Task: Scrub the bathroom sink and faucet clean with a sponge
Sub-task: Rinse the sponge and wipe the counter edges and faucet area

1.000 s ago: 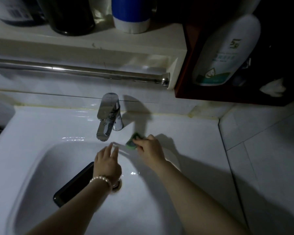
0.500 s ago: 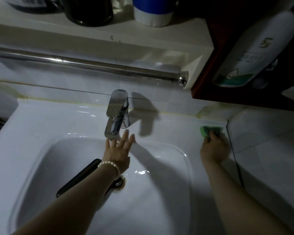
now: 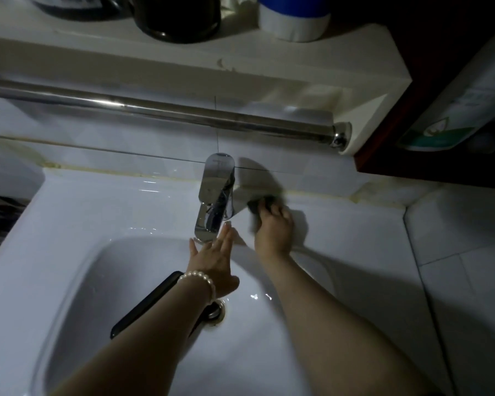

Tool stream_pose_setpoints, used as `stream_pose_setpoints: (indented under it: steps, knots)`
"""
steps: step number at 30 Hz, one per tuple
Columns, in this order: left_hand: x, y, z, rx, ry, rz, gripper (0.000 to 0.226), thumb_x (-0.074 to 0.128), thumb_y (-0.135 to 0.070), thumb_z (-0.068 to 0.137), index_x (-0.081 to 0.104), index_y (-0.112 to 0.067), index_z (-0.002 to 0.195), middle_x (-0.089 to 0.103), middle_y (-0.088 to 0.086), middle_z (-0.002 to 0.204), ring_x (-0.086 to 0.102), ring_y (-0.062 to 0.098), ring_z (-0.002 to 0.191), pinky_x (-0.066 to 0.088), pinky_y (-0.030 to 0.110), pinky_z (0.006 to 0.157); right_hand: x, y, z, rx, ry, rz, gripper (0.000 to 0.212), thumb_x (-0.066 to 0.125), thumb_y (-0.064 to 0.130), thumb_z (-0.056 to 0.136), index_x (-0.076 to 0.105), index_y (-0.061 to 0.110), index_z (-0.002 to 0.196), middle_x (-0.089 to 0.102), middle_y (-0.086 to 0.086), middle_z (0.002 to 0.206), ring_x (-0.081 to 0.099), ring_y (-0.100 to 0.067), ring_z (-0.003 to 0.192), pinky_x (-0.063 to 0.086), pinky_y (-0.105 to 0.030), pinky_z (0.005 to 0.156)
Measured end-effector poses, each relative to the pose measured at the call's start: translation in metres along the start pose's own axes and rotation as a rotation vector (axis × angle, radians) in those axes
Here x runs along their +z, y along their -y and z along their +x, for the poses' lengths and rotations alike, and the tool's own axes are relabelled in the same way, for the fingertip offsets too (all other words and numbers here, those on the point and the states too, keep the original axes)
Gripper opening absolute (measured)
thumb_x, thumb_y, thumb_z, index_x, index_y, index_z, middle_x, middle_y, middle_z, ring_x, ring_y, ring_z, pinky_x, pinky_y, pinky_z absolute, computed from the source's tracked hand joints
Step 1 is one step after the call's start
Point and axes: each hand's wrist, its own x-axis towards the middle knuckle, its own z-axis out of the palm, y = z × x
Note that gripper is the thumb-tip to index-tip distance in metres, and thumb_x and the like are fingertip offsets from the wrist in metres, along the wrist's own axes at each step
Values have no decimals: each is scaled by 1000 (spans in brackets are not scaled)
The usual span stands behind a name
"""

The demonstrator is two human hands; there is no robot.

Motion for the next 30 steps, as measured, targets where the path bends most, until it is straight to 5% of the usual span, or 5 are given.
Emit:
stream_pose_setpoints:
  steps: [5,9,15,20,30]
  knots:
    - [-6,9,-14,22,-89,-105,111,59,-37,77,-32,-19,138,8,8,157,12,21,144,-8,48,115,-13,-7,-30,-345,124,125,42,50,15,94,50,23,136,52,0,139,41,-27,119,36,-34,101]
    - [1,15,-37,33,-155,56,104,49,-47,79,-35,-15,131,-13,7,157,-12,19,144,-18,46,112,-27,-30,-57,-439,372,460,41,57,8,89,58,18,129,63,-2,125,58,-20,107,47,-31,93]
    - [21,-1,-58,9,-83,-25,101,45,-40,76,-35,-19,134,-37,-2,143,-32,17,134,-19,48,110,-49,-34,-20,-201,-283,387,32,63,-1,83,66,1,115,68,-19,111,62,-33,95,50,-38,85]
    - [29,1,-62,10,-52,-25,94,43,-39,82,-35,-23,132,-35,-6,144,-31,15,133,-21,46,108,-26,6,8,-217,34,145,42,42,8,95,51,15,135,50,-7,140,45,-28,121,36,-34,100]
    - [14,-23,-42,29,-111,-67,95,51,-26,83,-22,-14,143,-28,0,150,-26,14,136,-13,44,115,-99,-79,-13,-136,547,596,31,60,-10,81,69,1,109,69,-16,110,62,-23,103,47,-33,93]
